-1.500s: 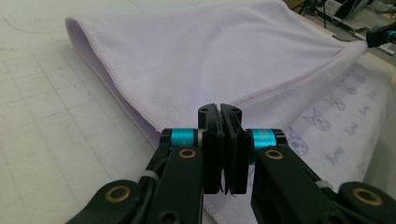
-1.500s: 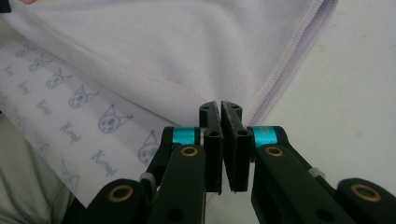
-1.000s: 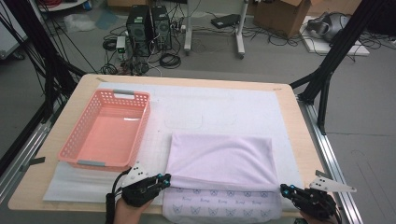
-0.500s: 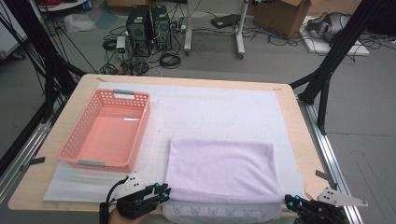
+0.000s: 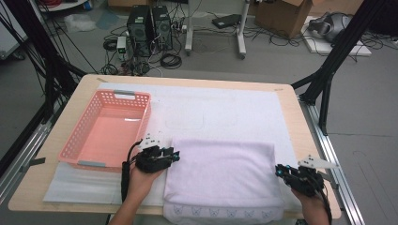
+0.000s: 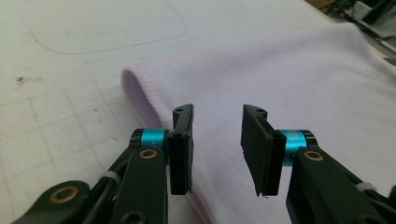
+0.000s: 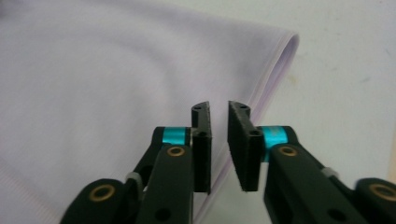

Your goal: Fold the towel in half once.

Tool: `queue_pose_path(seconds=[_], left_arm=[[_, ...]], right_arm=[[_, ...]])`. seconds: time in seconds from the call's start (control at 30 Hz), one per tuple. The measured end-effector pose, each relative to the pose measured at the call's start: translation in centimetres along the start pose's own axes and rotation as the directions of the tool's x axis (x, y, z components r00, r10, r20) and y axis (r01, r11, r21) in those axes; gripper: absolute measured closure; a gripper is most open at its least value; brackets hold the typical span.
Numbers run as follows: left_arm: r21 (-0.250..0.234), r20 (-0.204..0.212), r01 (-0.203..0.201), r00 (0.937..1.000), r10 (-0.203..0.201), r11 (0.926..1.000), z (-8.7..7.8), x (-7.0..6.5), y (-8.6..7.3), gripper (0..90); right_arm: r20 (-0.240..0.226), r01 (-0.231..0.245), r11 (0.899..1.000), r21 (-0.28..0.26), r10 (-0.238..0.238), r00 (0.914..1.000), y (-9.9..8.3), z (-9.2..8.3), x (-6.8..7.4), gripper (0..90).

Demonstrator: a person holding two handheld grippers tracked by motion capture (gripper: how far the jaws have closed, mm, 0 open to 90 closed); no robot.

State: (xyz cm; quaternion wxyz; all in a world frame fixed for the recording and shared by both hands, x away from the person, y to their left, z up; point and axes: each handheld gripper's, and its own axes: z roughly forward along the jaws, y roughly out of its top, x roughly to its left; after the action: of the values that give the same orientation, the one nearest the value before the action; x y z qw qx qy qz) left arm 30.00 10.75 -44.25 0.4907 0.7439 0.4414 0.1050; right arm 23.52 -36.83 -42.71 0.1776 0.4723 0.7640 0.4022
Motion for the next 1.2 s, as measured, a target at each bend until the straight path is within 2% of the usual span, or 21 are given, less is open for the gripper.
queue_pose_path(seconds=[0.13,0.27,0.3,0.37,0.4,0.5,0.6,0.67,0.73,0.77,0.83,0.87,0.9,0.97,1.07,1.1,1.13,1.17,1.2], left_arm=[[0.026,-0.073,0.025,0.9971,-0.023,0.9993,1.4,0.7,-0.1,66.2],[0.031,-0.099,0.044,0.9943,-0.041,0.9985,1.7,0.8,0.0,72.0],[0.029,-0.107,0.052,0.9931,-0.048,0.9982,1.7,0.8,0.0,72.1],[0.023,-0.110,0.048,0.9929,-0.045,0.9986,1.6,0.8,0.0,71.0],[0.013,-0.109,0.043,0.9932,-0.041,0.9990,1.6,0.7,0.0,68.2],[-0.016,-0.112,0.019,0.9935,-0.020,0.9997,1.4,0.7,0.1,56.9],[-0.024,-0.135,0.030,0.9903,-0.033,0.9993,1.4,0.9,0.1,48.8],[-0.007,-0.132,0.029,0.9908,-0.029,0.9996,1.6,0.9,0.1,47.5],[0.054,-0.120,0.031,0.9925,-0.024,0.9981,2.1,0.7,0.3,47.0],[0.062,-0.131,0.009,0.9914,-0.001,0.9981,2.3,0.4,0.3,45.5],[0.074,-0.144,-0.008,0.9894,0.018,0.9972,2.6,0.0,0.4,45.2],[0.081,-0.158,-0.030,0.9865,0.042,0.9963,2.7,-0.3,0.4,46.6],[0.093,-0.183,-0.064,0.9798,0.080,0.9936,2.8,-0.6,0.4,49.1],[0.097,-0.197,-0.078,0.9756,0.096,0.9923,2.8,-0.8,0.4,55.2],[0.097,-0.183,-0.094,0.9769,0.110,0.9909,3.0,-1.0,0.4,66.1],[0.097,-0.183,-0.094,0.9769,0.110,0.9909,3.0,-1.0,0.4,68.5],[0.100,-0.168,-0.095,0.9796,0.111,0.9905,3.0,-1.0,0.4,68.5],[0.098,-0.148,-0.094,0.9830,0.108,0.9907,3.0,-0.9,0.4,75.6],[0.099,-0.136,-0.093,0.9850,0.106,0.9907,3.0,-0.9,0.4,78.2]], right_arm=[[-0.007,-0.023,1.000,0.009,0.023,0.9997,1.4,3.0,-1.0,87.9],[0.016,-0.007,0.998,0.062,0.006,0.9999,2.1,5.7,-1.4,88.2],[0.024,-0.012,0.999,0.052,0.011,0.9997,2.2,5.8,-1.5,88.1],[0.080,-0.021,0.999,0.048,0.017,0.9967,2.3,5.8,-1.8,88.0],[0.096,-0.040,0.998,0.046,0.035,0.9948,2.2,5.6,-2.1,87.3],[0.101,-0.071,0.997,0.033,0.067,0.9926,2.1,5.1,-2.5,79.9],[0.110,-0.097,0.995,0.007,0.096,0.9893,2.1,4.4,-2.6,69.4],[0.114,-0.099,0.995,0.013,0.097,0.9887,2.1,4.3,-2.5,63.9],[0.120,-0.088,0.995,0.045,0.082,0.9895,2.0,4.7,-2.4,58.1],[0.117,-0.080,0.995,0.066,0.072,0.9905,2.0,5.0,-2.2,57.4],[0.128,-0.063,0.996,0.066,0.055,0.9902,1.9,5.1,-1.9,56.9],[0.126,-0.059,0.996,0.067,0.050,0.9907,2.0,5.2,-1.8,57.2],[0.128,-0.055,0.996,0.071,0.046,0.9907,2.0,5.2,-1.7,59.3],[0.113,-0.057,0.996,0.074,0.049,0.9924,2.1,5.3,-1.6,64.0],[0.080,-0.074,0.994,0.086,0.067,0.9946,2.2,5.3,-1.7,74.2],[0.080,-0.074,0.994,0.086,0.067,0.9946,2.2,5.3,-1.7,74.2],[0.065,-0.076,0.993,0.094,0.070,0.9954,2.3,5.3,-1.7,79.7],[0.046,-0.092,0.991,0.099,0.088,0.9951,2.3,5.3,-1.7,82.8],[0.039,-0.102,0.990,0.096,0.099,0.9943,2.3,5.4,-1.8,83.3]])
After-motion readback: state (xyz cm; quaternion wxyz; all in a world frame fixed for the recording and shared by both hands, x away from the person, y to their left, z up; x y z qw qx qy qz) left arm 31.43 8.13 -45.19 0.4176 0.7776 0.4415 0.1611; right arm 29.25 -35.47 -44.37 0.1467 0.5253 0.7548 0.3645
